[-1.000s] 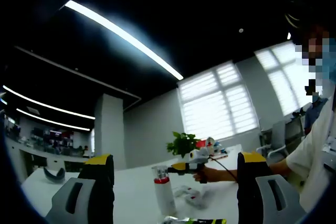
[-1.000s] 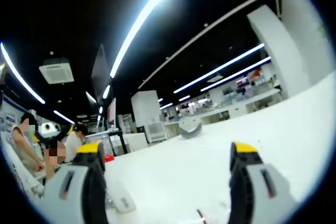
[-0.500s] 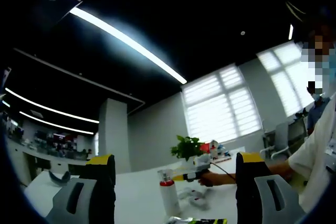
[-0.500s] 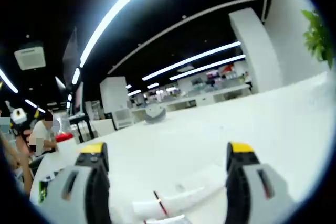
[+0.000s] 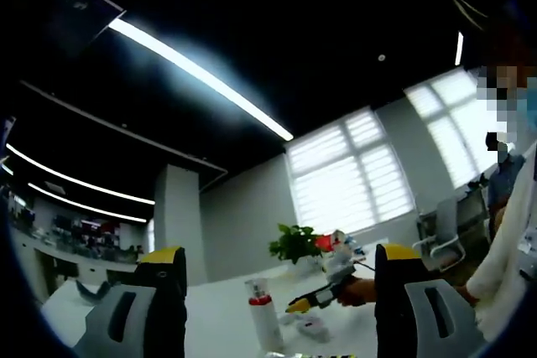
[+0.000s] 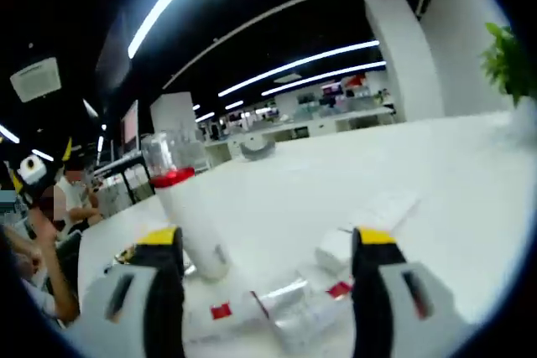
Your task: Arrange the skincare products in the storage area until every visible bottle or jar stands upright without overlapping.
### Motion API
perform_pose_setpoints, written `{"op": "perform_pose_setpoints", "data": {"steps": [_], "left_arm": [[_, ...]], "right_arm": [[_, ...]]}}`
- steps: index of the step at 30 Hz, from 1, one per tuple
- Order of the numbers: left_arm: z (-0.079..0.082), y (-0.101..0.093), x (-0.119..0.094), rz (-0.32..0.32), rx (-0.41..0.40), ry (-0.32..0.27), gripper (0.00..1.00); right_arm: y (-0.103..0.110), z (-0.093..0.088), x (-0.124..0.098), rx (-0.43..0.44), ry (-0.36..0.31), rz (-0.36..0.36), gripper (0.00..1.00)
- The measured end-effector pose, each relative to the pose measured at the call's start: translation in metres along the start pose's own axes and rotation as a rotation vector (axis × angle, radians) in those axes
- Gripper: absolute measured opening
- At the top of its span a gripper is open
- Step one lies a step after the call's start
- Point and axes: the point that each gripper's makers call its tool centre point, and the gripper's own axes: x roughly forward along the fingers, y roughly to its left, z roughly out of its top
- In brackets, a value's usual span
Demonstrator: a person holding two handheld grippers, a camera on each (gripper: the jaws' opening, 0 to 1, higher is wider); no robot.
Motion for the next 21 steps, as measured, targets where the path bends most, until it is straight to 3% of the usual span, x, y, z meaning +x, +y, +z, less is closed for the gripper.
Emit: {"op": "perform_pose_setpoints", "data": {"steps": [5,11,15,21], "left_arm": [[0.002,-0.010,0.002,-0.051,-0.049,-0.012,0.94],[-0.004,-0.015,0.008,-0.061,-0.044,0.003,0.94],[-0.010,-0.017,0.011,-0.068,-0.039,0.020,0.94],[-0.013,-0.018,0.013,-0.071,-0.040,0.029,0.94]], "right_arm": [[0.003,-0.009,-0.011,-0.049,-0.031,-0.044,0.93],[0.010,-0.008,-0.018,-0.108,-0.036,-0.074,1.00],[0.026,-0.015,-0.014,-0.152,-0.015,-0.025,0.98],[0.007,-0.010,-0.010,-0.225,-0.019,-0.093,1.00]]}}
